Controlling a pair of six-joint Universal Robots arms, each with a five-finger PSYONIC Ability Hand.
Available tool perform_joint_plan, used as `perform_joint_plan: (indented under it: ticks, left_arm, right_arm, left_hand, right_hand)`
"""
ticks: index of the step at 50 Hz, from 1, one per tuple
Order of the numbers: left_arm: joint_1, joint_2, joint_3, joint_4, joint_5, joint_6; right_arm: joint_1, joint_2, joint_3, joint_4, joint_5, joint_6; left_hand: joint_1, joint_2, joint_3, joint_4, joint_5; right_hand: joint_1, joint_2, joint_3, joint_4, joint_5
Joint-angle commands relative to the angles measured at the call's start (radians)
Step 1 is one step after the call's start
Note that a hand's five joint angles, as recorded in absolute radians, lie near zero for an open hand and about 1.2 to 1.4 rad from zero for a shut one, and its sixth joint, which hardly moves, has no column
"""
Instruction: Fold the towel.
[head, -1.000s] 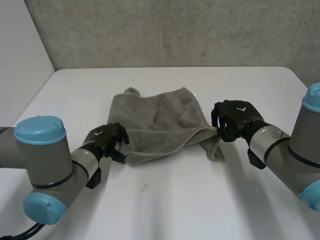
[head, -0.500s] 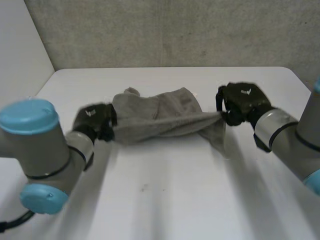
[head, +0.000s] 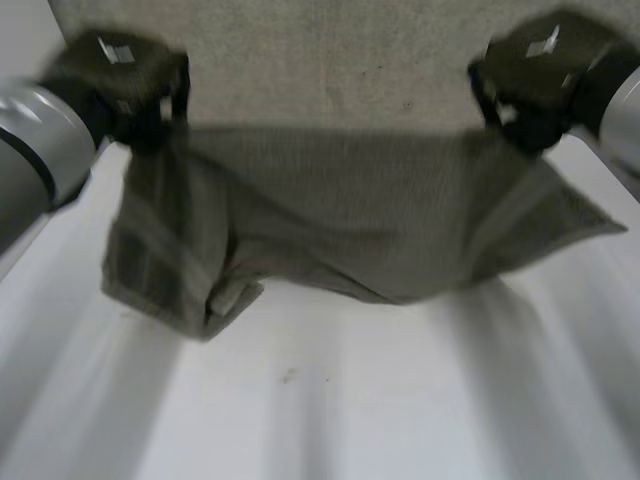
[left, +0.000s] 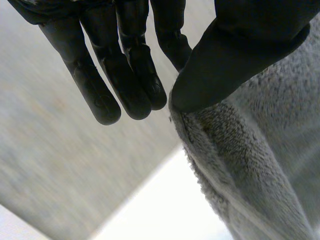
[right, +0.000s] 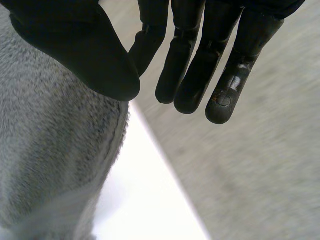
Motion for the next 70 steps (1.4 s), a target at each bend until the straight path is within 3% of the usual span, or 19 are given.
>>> perform_joint_plan:
  ticks: [1, 6, 9, 10, 12, 13, 14, 16, 20, 30, 32, 33, 35, 38, 42, 47, 49, 54, 70]
  left_arm:
    - [0.008, -0.214, -0.035, -0.087, 0.003, 0.058]
    - [0.008, -0.327, 0.020, 0.002, 0.003, 0.061]
    - [0.006, -0.359, 0.118, 0.145, 0.002, 0.058]
    - [0.006, -0.359, 0.118, 0.146, 0.002, 0.058]
    - [0.006, -0.355, 0.282, 0.387, 0.000, 0.047]
    - [0.006, -0.355, 0.283, 0.389, 0.000, 0.047]
    - [0.006, -0.346, 0.324, 0.471, -0.004, 0.031]
    - [0.008, -0.326, 0.364, 0.574, -0.007, -0.003]
    - [0.040, -0.231, 0.356, 0.778, -0.010, -0.118]
    - [0.046, -0.149, 0.052, 0.655, -0.007, -0.151]
    - [0.046, -0.106, -0.076, 0.654, -0.003, -0.146]
    - [0.046, -0.106, -0.076, 0.654, -0.003, -0.146]
    - [0.048, -0.045, -0.189, 0.654, -0.003, -0.143]
    - [0.048, 0.015, -0.286, 0.657, -0.004, -0.141]
    - [0.048, 0.075, -0.348, 0.656, -0.004, -0.138]
    - [0.046, 0.136, -0.377, 0.654, -0.004, -0.100]
    - [0.045, 0.145, -0.372, 0.655, -0.004, -0.078]
    - [0.034, 0.138, -0.287, 0.657, -0.006, 0.030]
    - [-0.075, 0.086, -0.102, 0.622, -0.021, 0.050]
  right_arm:
    - [0.015, 0.164, 0.044, 0.067, 0.005, -0.097]
    - [0.054, 0.315, -0.059, -0.052, 0.093, -0.095]
    - [0.066, 0.339, -0.110, -0.128, 0.132, -0.095]
    - [0.072, 0.349, -0.160, -0.219, 0.173, -0.091]
    - [0.075, 0.349, -0.199, -0.321, 0.213, -0.084]
    - [0.075, 0.339, -0.226, -0.461, 0.244, -0.077]
    - [0.075, 0.339, -0.226, -0.462, 0.244, -0.077]
    - [0.074, 0.238, -0.187, -0.819, 0.247, -0.054]
    - [0.075, 0.147, -0.107, -0.968, 0.232, -0.046]
    - [0.077, 0.133, 0.067, -0.714, 0.200, -0.017]
    - [0.077, 0.136, 0.137, -0.659, 0.198, 0.043]
    - [0.077, 0.136, 0.137, -0.658, 0.198, 0.043]
    - [0.067, 0.138, 0.191, -0.634, 0.198, 0.148]
    - [0.063, 0.138, 0.234, -0.612, 0.189, 0.292]
    - [0.058, 0.142, 0.262, -0.553, 0.134, 0.423]
    - [0.054, 0.168, 0.289, -0.416, -0.024, 0.569]
    - [0.066, 0.184, 0.303, -0.346, -0.102, 0.645]
    - [0.078, 0.202, 0.332, -0.309, -0.175, 0.737]
    - [0.234, 0.204, 0.427, -0.342, -0.192, 0.955]
  left_hand:
    - [0.220, 0.179, 0.181, 0.179, 0.187]
    - [0.220, 0.179, 0.181, 0.179, 0.187]
    - [0.220, 0.179, 0.181, 0.179, 0.187]
    - [0.220, 0.179, 0.181, 0.179, 0.187]
    - [0.220, 0.179, 0.181, 0.179, 0.187]
    - [0.220, 0.179, 0.181, 0.179, 0.187]
    - [0.220, 0.179, 0.181, 0.179, 0.187]
    - [0.220, 0.179, 0.181, 0.179, 0.187]
    - [0.220, 0.179, 0.181, 0.179, 0.187]
    - [0.220, 0.179, 0.181, 0.179, 0.187]
    - [0.220, 0.179, 0.181, 0.179, 0.187]
    - [0.220, 0.179, 0.181, 0.179, 0.187]
    - [0.220, 0.179, 0.181, 0.179, 0.187]
    - [0.220, 0.179, 0.181, 0.179, 0.187]
    - [0.220, 0.179, 0.181, 0.179, 0.187]
    - [0.220, 0.179, 0.181, 0.179, 0.187]
    - [0.220, 0.179, 0.181, 0.179, 0.187]
    - [0.220, 0.179, 0.181, 0.179, 0.187]
    - [0.220, 0.179, 0.181, 0.179, 0.187]
  right_hand:
    - [0.417, 0.222, 0.207, 0.201, 0.224]
    - [0.417, 0.222, 0.207, 0.201, 0.224]
    - [0.417, 0.222, 0.207, 0.201, 0.224]
    - [0.417, 0.222, 0.207, 0.201, 0.224]
    - [0.417, 0.222, 0.207, 0.201, 0.224]
    - [0.417, 0.222, 0.207, 0.201, 0.224]
    - [0.417, 0.222, 0.207, 0.201, 0.224]
    - [0.417, 0.222, 0.207, 0.201, 0.224]
    - [0.417, 0.222, 0.207, 0.201, 0.224]
    - [0.417, 0.222, 0.207, 0.201, 0.224]
    - [0.132, -0.063, -0.078, -0.084, -0.061]
    - [0.131, -0.064, -0.079, -0.086, -0.062]
    - [-0.328, -0.523, -0.538, -0.545, -0.521]
    - [-0.518, -0.713, -0.728, -0.734, -0.711]
    - [-0.530, -0.725, -0.740, -0.747, -0.723]
    - [-0.527, -0.722, -0.737, -0.744, -0.720]
    - [-0.527, -0.722, -0.737, -0.744, -0.720]
    - [-0.515, -0.710, -0.725, -0.732, -0.708]
    - [-0.515, -0.710, -0.725, -0.732, -0.708]
